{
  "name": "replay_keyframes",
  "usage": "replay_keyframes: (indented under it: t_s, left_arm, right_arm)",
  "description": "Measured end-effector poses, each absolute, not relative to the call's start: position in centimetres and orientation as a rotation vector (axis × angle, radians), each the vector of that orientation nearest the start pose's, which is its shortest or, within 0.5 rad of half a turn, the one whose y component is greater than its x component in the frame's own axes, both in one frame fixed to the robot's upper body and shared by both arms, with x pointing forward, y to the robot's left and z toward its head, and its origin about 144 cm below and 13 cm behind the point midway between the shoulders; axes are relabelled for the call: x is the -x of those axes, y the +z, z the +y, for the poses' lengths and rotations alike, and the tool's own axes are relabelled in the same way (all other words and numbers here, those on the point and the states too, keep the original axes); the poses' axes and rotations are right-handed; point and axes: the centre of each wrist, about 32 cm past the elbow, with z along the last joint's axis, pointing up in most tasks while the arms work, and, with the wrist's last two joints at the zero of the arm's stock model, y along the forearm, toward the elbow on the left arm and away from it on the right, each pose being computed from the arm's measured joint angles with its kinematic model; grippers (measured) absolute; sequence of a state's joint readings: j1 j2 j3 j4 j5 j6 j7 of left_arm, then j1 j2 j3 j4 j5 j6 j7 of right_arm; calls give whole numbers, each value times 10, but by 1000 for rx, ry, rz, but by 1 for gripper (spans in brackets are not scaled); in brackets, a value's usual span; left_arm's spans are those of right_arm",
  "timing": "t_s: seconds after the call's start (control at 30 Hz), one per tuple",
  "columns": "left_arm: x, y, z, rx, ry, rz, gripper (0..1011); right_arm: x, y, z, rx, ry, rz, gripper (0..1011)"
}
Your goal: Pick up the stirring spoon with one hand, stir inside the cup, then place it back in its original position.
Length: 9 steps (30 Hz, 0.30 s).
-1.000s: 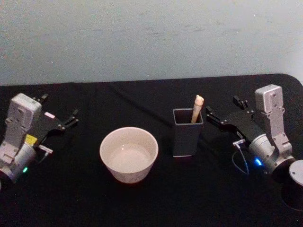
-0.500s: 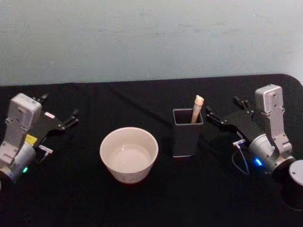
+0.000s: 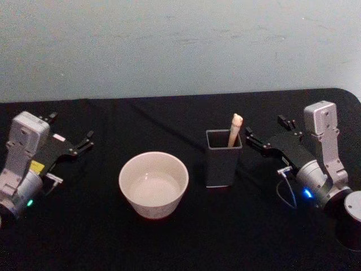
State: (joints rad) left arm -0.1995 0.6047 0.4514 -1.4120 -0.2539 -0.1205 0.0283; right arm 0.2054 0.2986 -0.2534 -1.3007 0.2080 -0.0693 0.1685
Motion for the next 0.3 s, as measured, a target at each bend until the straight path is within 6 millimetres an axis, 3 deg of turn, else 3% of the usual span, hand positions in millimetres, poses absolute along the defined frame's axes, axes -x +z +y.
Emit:
replay_keyframes:
  t_s: [0.3]
  left_arm:
    - [-489, 1140, 310, -304, 1248, -285, 1001]
  right_arm:
    - [-508, 1122, -265, 144, -1233, -52, 1000]
